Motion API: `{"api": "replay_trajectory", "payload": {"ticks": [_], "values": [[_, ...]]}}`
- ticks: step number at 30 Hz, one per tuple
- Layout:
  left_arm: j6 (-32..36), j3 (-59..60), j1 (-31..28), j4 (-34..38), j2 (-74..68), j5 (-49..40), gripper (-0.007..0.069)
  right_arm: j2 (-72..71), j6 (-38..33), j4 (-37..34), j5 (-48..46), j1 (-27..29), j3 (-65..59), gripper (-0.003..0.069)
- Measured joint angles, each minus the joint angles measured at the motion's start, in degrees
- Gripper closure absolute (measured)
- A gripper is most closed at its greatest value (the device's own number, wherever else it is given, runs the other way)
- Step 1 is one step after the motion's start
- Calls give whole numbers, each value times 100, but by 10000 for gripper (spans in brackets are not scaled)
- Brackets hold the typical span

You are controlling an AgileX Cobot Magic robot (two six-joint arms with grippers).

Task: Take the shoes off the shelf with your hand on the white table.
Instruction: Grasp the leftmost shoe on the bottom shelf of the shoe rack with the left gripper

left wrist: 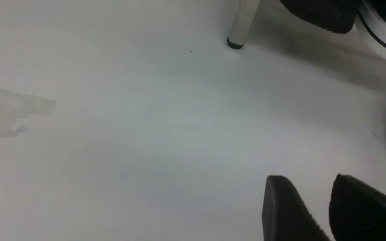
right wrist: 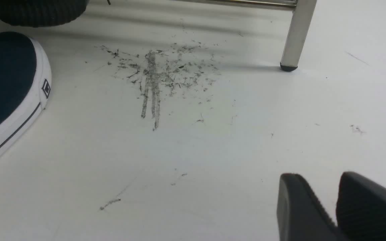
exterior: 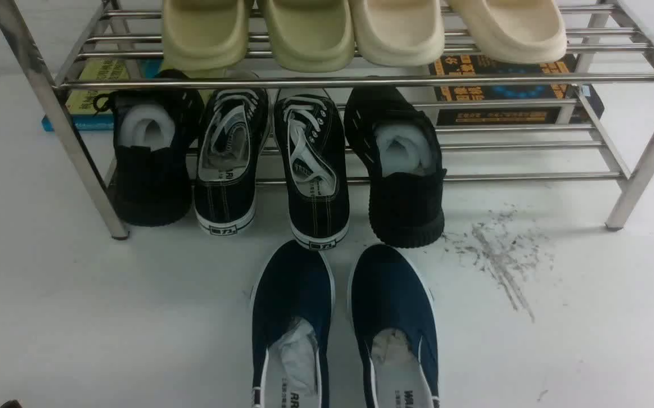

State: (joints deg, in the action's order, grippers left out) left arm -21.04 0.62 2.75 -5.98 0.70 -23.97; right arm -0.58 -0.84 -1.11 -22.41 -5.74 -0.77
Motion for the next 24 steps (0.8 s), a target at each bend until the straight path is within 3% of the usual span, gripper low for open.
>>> {"api": "replay_trajectory", "payload": {"ticks": [24], "values": [[0, 0, 0, 0, 0, 0, 383, 0, 0, 0, 0, 0, 0, 431]]}}
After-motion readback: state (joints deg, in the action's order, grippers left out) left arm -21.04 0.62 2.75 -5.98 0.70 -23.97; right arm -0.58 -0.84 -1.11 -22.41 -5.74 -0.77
